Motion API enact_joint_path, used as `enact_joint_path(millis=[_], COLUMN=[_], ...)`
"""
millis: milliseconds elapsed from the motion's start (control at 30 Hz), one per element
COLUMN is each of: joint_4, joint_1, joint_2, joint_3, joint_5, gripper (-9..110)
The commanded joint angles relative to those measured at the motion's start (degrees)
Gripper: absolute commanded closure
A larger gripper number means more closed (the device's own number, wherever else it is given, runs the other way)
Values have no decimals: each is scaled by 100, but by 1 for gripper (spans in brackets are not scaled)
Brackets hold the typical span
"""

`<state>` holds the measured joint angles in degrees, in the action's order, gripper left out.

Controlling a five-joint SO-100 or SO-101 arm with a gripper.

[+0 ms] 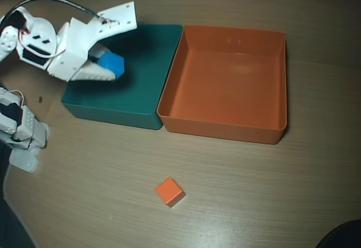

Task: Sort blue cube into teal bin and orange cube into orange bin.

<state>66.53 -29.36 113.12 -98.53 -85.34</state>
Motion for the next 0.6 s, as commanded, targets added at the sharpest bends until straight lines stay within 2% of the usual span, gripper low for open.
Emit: enact_joint_path(millis=[0,267,567], joint_4=[-9,-70,-70], joint_1=[-457,-940,-1072], joint_2=[-246,-1327,-1547], joint_3=[457,457,457], joint_5=[97,97,105], gripper=[107,107,105])
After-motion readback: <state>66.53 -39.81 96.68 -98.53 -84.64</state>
